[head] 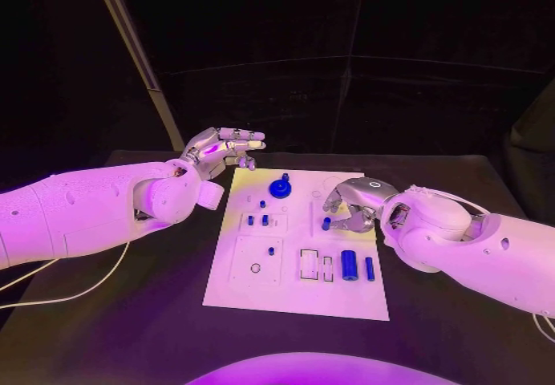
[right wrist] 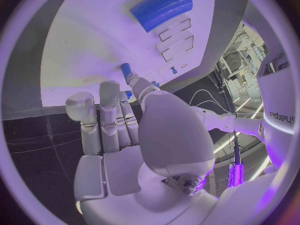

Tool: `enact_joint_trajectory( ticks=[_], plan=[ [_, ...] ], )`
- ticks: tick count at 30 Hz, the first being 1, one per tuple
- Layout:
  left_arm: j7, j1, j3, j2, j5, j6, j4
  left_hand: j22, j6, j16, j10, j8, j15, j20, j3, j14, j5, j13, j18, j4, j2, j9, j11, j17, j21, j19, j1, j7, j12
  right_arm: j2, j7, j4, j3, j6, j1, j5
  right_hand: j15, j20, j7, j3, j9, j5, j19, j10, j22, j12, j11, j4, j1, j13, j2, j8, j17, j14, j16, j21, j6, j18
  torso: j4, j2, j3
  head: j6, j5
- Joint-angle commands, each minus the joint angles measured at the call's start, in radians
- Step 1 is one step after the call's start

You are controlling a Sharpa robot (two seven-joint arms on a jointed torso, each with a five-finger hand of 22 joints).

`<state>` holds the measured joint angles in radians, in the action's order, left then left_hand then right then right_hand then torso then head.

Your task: Assemble the parts on the task board

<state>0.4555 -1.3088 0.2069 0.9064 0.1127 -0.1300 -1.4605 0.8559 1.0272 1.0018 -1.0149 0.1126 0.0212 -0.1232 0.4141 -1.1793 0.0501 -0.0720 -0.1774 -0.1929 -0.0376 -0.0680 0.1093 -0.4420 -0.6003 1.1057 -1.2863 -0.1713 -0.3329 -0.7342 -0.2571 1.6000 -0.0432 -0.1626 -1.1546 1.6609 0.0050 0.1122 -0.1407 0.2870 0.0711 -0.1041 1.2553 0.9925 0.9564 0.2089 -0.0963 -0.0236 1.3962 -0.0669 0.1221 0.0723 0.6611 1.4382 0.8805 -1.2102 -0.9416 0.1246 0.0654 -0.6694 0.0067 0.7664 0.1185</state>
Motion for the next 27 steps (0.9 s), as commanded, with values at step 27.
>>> enact_joint_trajectory(
  ticks=[27],
  plan=[
    [-0.003, -0.002, -0.001, -0.001, 0.003, 0.018, 0.002, -0.001, -0.003, -0.006, 0.008, 0.003, 0.001, 0.000, -0.007, 0.004, 0.001, 0.002, -0.005, -0.001, 0.000, 0.001, -0.002, 0.001, 0.007, -0.009, 0.007, 0.001, -0.007, 0.037, 0.010, -0.025, -0.001, -0.019, -0.001, 0.034, -0.026, -0.026, 0.005, 0.177, 0.011, 0.044, 0.109, 0.221, 0.207, -0.024, 0.034, 0.025, 0.028, -0.001, -0.072, 0.036, 0.205, 0.047, 0.206, -0.143, -0.168, -0.039, 0.0006, 0.001, 0.0002, 0.012, 0.005]
  ],
)
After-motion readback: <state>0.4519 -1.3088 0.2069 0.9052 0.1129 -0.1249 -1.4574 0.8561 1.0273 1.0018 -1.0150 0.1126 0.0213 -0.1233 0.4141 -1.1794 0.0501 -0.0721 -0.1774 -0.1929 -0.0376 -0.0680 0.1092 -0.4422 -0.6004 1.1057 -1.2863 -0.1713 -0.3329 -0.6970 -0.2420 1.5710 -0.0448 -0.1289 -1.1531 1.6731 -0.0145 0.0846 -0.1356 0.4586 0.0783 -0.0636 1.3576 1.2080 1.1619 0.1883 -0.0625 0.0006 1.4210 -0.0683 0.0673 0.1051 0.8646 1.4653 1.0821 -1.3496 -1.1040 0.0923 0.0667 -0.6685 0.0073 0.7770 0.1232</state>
